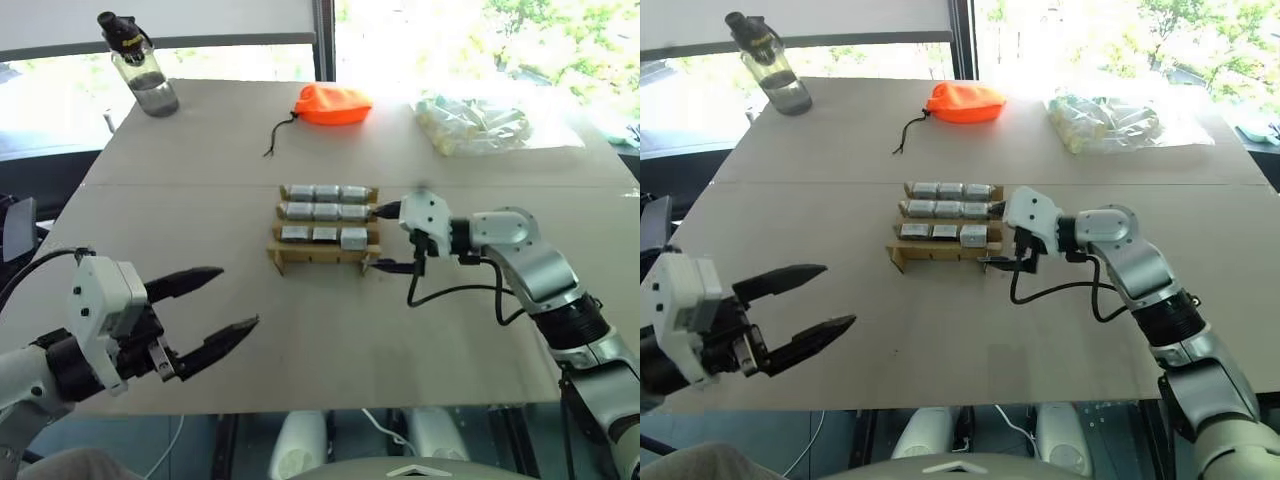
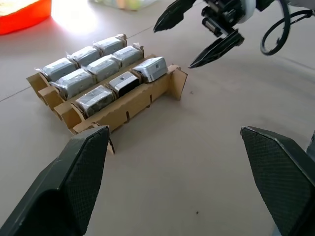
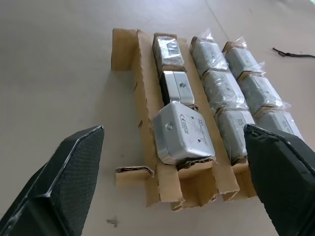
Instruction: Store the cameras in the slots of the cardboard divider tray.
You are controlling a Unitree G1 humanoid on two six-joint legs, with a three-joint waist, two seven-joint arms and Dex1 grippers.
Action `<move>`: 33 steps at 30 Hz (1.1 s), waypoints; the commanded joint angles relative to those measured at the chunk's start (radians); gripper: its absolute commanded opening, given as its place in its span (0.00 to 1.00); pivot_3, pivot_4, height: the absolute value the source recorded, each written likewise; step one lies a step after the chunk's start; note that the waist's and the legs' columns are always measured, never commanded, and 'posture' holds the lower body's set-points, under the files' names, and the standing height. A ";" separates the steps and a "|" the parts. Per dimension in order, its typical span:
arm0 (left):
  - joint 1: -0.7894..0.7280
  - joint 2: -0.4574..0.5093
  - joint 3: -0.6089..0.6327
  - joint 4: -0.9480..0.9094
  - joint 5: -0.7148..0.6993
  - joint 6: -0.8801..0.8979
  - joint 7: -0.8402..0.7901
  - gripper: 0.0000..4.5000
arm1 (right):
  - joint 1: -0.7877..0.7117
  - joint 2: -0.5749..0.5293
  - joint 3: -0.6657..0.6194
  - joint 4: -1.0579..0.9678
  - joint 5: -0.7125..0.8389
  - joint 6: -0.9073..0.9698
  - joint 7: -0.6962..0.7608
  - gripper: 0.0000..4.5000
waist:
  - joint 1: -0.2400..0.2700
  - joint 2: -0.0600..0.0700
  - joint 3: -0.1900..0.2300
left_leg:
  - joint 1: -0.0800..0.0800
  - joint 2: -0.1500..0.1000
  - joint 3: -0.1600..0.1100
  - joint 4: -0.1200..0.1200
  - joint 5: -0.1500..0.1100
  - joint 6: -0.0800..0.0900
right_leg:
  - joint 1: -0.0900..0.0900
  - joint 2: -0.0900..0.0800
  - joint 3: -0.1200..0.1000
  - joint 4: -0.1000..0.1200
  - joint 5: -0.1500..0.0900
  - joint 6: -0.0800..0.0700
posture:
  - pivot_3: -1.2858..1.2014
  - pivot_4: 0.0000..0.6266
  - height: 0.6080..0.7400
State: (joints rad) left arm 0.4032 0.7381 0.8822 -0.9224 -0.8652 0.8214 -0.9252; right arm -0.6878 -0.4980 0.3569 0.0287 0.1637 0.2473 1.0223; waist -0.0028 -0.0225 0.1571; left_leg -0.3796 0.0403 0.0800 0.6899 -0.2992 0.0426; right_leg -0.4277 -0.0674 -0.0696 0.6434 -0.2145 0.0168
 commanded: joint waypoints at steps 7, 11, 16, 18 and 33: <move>0.045 0.037 0.026 -0.030 -0.050 -0.049 0.102 0.98 | -0.110 0.076 0.036 0.181 -0.168 -0.148 -0.047 1.00 | -0.009 0.000 0.000 | 0.000 0.000 0.001 0.000 0.000 0.000 | 0.000 0.000 0.000 0.000 0.000 0.000 | 0.52 0.24 1.00; 0.069 0.063 0.009 -0.022 -0.055 -0.054 0.105 0.98 | -0.120 0.096 0.037 0.202 -0.203 -0.162 -0.066 1.00 | -0.011 0.000 0.000 | 0.000 0.000 0.002 -0.002 0.000 -0.001 | -0.001 0.000 0.000 -0.001 0.000 0.000 | 0.52 0.24 1.00; 0.074 0.082 0.001 -0.017 -0.065 -0.064 0.110 0.98 | -0.127 0.104 0.038 0.220 -0.240 -0.184 -0.072 1.00 | -0.011 0.000 0.000 | 0.000 0.000 0.001 -0.002 0.000 -0.001 | -0.001 0.000 0.000 -0.001 0.000 -0.001 | 0.52 0.24 1.00; 0.072 0.087 0.000 -0.015 -0.069 -0.067 0.112 0.98 | -0.122 0.106 0.040 0.217 -0.248 -0.194 -0.068 1.00 | -0.011 0.000 0.000 | 0.000 0.000 0.002 -0.002 0.000 -0.001 | -0.001 0.000 0.000 0.000 0.000 -0.001 | 0.52 0.24 1.00; 0.069 0.114 -0.008 -0.011 -0.097 -0.086 0.132 0.98 | -0.118 0.107 0.042 0.227 -0.294 -0.245 -0.073 1.00 | -0.011 0.001 0.000 | 0.000 0.000 0.002 -0.002 0.001 -0.001 | -0.001 0.000 0.000 -0.001 0.000 -0.001 | 0.52 0.24 1.00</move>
State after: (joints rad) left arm 0.4742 0.8411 0.8618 -0.9283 -0.9470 0.7553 -0.8003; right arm -0.7923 -0.3860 0.4122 0.2561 -0.1191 0.0127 0.9610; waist -0.0142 -0.0220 0.1574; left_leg -0.3794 0.0405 0.0815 0.6881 -0.2987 0.0416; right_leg -0.4288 -0.0674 -0.0693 0.6428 -0.2150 0.0155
